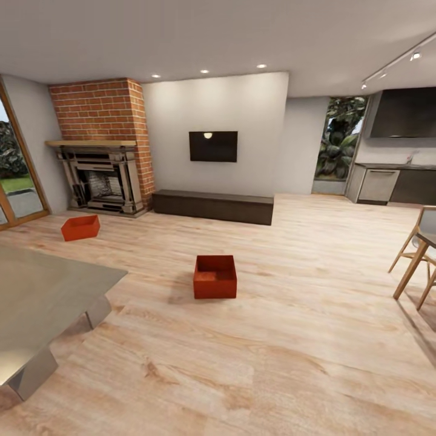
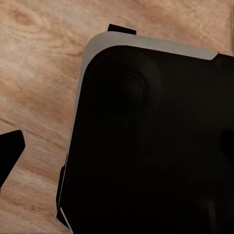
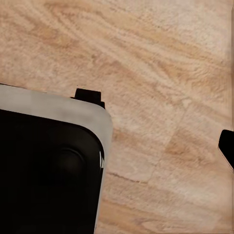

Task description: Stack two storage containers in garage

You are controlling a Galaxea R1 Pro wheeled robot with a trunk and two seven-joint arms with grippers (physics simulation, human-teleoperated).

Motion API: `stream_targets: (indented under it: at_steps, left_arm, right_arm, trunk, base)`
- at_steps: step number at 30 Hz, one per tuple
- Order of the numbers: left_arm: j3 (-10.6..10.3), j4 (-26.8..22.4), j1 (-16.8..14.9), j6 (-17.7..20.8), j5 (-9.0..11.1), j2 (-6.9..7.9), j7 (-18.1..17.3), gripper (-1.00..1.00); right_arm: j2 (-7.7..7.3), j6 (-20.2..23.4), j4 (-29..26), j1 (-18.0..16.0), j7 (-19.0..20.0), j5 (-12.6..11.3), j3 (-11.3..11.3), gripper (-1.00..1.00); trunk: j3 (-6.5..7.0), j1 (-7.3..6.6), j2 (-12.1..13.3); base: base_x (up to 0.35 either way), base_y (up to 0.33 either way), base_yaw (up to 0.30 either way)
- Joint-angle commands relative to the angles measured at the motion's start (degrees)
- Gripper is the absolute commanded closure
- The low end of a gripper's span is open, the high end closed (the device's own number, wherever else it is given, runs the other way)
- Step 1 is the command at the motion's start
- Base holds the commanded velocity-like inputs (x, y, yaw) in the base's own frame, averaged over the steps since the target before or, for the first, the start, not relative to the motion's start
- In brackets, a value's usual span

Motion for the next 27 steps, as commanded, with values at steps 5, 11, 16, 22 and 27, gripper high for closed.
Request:
stream_targets:
  at_steps: [5, 11, 16, 22, 27]
  left_arm:
    - [0.0, -0.1, 0.0, 0.0, 0.3, -0.08, 0.0, -1.0]
    - [0.0, -0.1, 0.0, 0.0, 0.3, -0.09, 0.0, -1.0]
    - [-0.1, -0.1, 0.0, -0.1, 0.3, -0.07, 0.0, -1.0]
    - [-0.1, -0.1, 0.0, 0.0, 0.3, -0.09, 0.0, -1.0]
    - [0.0, -0.1, 0.0, -0.1, 0.3, -0.09, 0.0, -1.0]
  right_arm:
    - [0.03, -0.3, 0.1, 0.0, 0.0, -0.5, 0.5, -1.0]
    - [0.03, -0.3, 0.1, 0.0, 0.0, -0.5, 0.5, -1.0]
    - [0.08, -0.3, 0.1, 0.0, 0.0, -0.4, 0.7, -1.0]
    - [0.04, -0.4, 0.1, 0.0, 0.0, -0.5, 0.5, -1.0]
    - [0.07, -0.3, 0.1, 0.0, 0.0, -0.4, 0.7, -1.0]
  trunk:
    - [-0.05, 0.03, 0.0]
    - [-0.05, 0.03, 0.0]
    - [-0.05, 0.03, 0.0]
    - [-0.05, 0.03, 0.0]
    - [-0.05, 0.03, 0.0]
  base:
    - [0.326, 0.0, 0.0]
    - [0.325, 0.0, 0.0]
    - [0.325, 0.0, 0.0]
    - [0.325, 0.0, 0.0]
    - [0.325, 0.0, 0.0]
